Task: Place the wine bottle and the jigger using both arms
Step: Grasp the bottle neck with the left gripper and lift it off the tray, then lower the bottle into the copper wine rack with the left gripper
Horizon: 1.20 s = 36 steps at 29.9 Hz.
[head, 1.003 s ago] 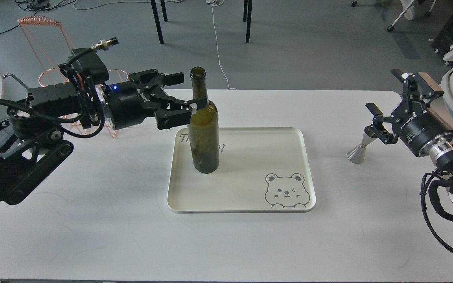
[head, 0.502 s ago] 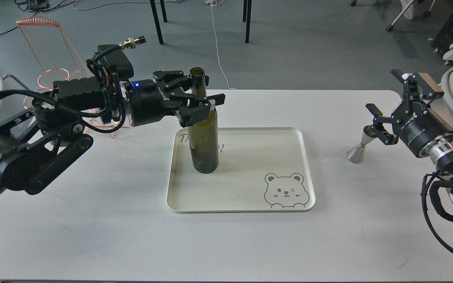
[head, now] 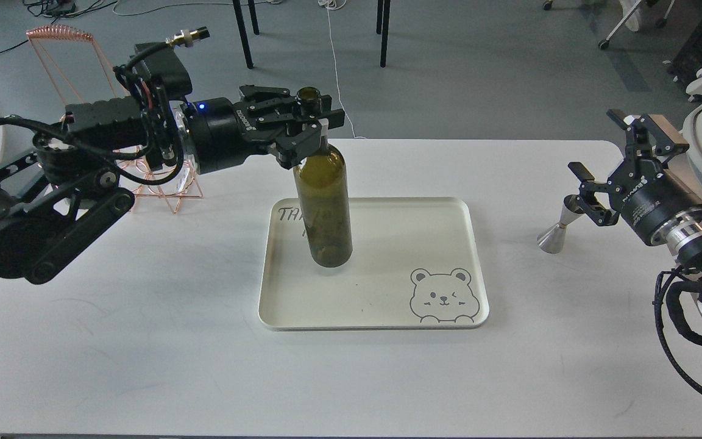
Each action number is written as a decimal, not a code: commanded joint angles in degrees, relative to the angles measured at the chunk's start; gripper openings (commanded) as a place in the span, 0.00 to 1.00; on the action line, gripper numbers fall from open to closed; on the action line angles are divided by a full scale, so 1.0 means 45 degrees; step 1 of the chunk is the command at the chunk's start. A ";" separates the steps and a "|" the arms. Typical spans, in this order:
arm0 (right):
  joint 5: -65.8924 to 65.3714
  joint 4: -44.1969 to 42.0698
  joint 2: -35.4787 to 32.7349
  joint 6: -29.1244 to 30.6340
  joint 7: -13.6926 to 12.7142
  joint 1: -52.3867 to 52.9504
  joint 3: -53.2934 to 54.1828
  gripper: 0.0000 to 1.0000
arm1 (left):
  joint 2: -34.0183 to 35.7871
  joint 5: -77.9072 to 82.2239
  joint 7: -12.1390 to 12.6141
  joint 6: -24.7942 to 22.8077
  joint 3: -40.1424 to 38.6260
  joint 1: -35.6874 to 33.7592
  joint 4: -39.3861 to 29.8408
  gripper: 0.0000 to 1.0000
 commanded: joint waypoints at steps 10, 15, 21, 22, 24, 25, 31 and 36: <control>-0.0040 -0.0014 0.0194 -0.0171 -0.0001 -0.0019 0.0001 0.96 | 0.2351 -0.0393 -0.0001 -0.0123 0.0865 -0.3415 0.3518 0.08; -0.0040 -0.0014 0.0234 -0.0190 -0.0001 -0.0039 0.0001 0.96 | 0.2821 -0.0470 -0.0001 0.0013 0.1335 -0.3377 0.4652 0.08; -0.0059 -0.0052 0.0409 -0.0190 -0.0001 -0.0039 0.0001 0.96 | 0.2880 -0.0471 -0.0001 0.0463 0.1472 -0.3240 0.5572 0.08; -0.0079 -0.0053 0.0468 -0.0190 -0.0001 -0.0039 0.0001 0.96 | 0.2899 -0.0471 -0.0001 0.0463 0.1472 -0.3221 0.5572 0.08; -0.0079 -0.0053 0.0546 -0.0210 -0.0001 -0.0039 0.0001 0.96 | 0.2919 -0.0471 -0.0001 0.0463 0.1472 -0.3181 0.5611 0.08; -0.0079 -0.0053 0.0546 -0.0268 -0.0001 -0.0039 0.0001 0.96 | 0.2958 -0.0471 -0.0001 0.0482 0.1472 -0.3162 0.5650 0.08; -0.0079 -0.0072 0.0546 -0.0347 -0.0001 -0.0039 0.0001 0.96 | 0.2978 -0.0451 -0.0001 0.0463 0.1472 -0.2967 0.5670 0.08; -0.0079 -0.0053 0.0546 -0.0347 -0.0001 -0.0039 0.0001 0.96 | 0.3172 -0.0432 -0.0001 0.0463 0.1491 -0.2811 0.5670 0.08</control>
